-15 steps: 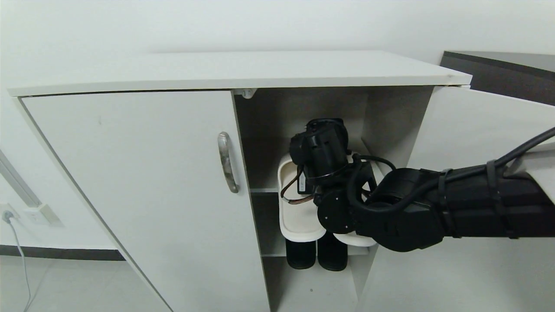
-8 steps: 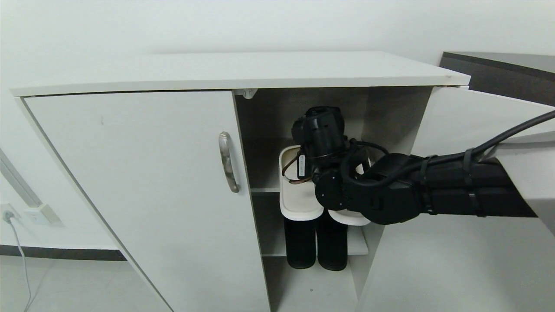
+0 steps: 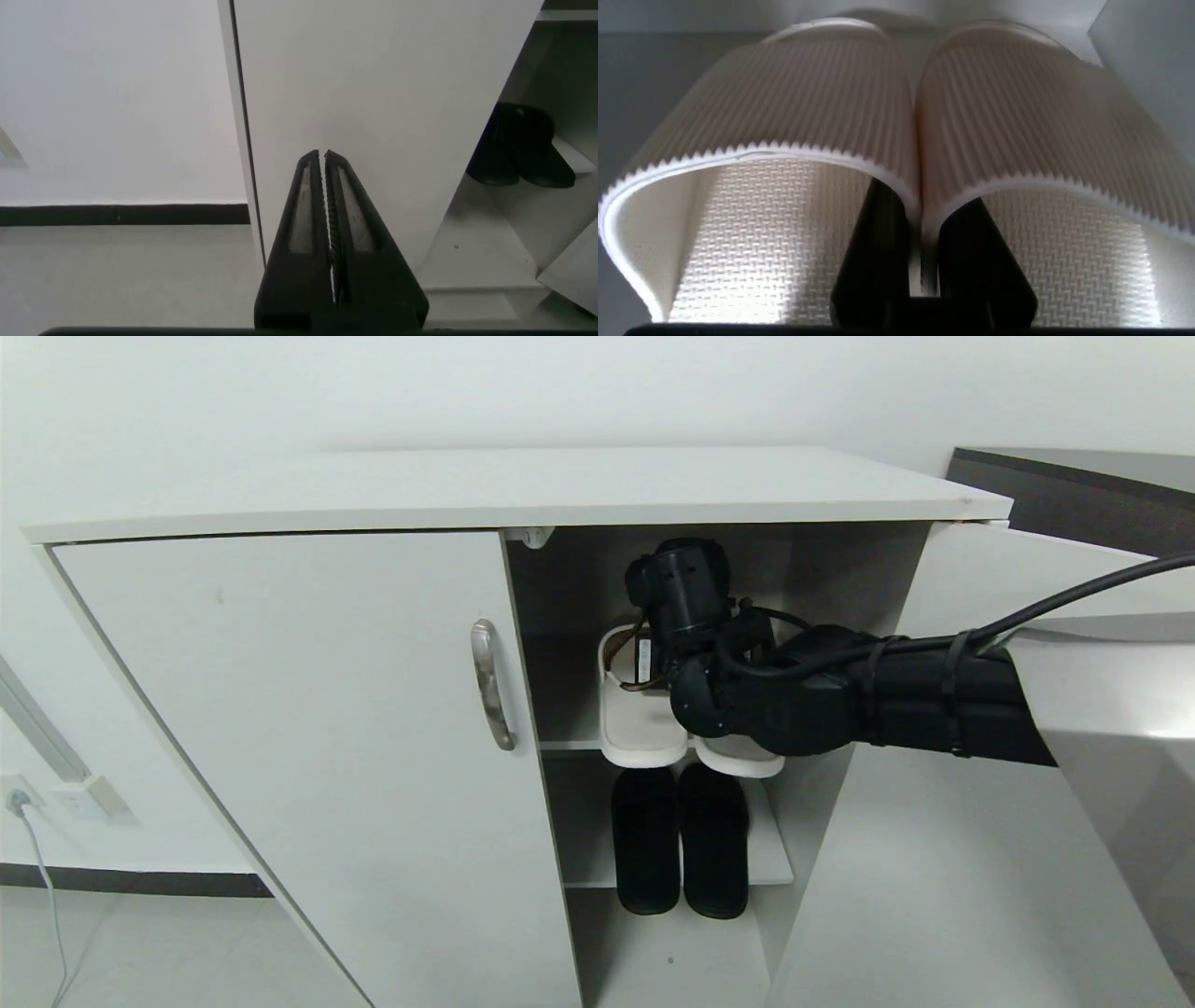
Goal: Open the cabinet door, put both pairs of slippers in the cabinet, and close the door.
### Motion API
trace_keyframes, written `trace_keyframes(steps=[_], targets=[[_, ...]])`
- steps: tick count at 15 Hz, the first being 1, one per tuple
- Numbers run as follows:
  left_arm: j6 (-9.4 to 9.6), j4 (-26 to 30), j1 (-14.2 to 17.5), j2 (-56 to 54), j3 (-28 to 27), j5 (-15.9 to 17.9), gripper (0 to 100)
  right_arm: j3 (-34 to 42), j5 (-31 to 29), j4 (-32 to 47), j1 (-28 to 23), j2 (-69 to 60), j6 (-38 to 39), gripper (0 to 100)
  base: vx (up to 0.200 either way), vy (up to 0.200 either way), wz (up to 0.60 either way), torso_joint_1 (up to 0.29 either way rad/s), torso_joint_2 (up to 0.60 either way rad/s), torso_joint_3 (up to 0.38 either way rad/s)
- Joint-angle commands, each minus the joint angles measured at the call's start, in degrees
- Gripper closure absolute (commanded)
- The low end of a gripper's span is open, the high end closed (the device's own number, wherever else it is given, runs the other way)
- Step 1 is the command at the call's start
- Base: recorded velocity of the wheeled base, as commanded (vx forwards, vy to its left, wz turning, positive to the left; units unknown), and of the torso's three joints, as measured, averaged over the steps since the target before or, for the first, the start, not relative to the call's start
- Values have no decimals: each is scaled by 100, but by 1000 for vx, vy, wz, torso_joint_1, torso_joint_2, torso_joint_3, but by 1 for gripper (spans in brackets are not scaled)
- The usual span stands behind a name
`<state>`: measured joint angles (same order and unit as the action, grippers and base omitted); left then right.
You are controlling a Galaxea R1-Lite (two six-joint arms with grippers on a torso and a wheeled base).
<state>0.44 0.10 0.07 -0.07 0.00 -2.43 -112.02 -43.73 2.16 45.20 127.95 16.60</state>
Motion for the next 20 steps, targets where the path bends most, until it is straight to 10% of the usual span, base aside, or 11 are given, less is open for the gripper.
trace_keyframes(steps=[1,10,11,20], targets=[[0,-1,1,7,0,-4,100,-257,5,153,-55,283,1,100,0,0,0,0,0,0],[0,-1,1,7,0,-4,100,-257,13,180,-152,344,18,100,0,0,0,0,0,0],[0,-1,1,7,0,-4,100,-257,13,180,-135,344,18,0,0,0,0,0,0,0],[0,-1,1,7,0,-4,100,-74,-31,180,68,46,62,0,0,0,0,0,0,0]])
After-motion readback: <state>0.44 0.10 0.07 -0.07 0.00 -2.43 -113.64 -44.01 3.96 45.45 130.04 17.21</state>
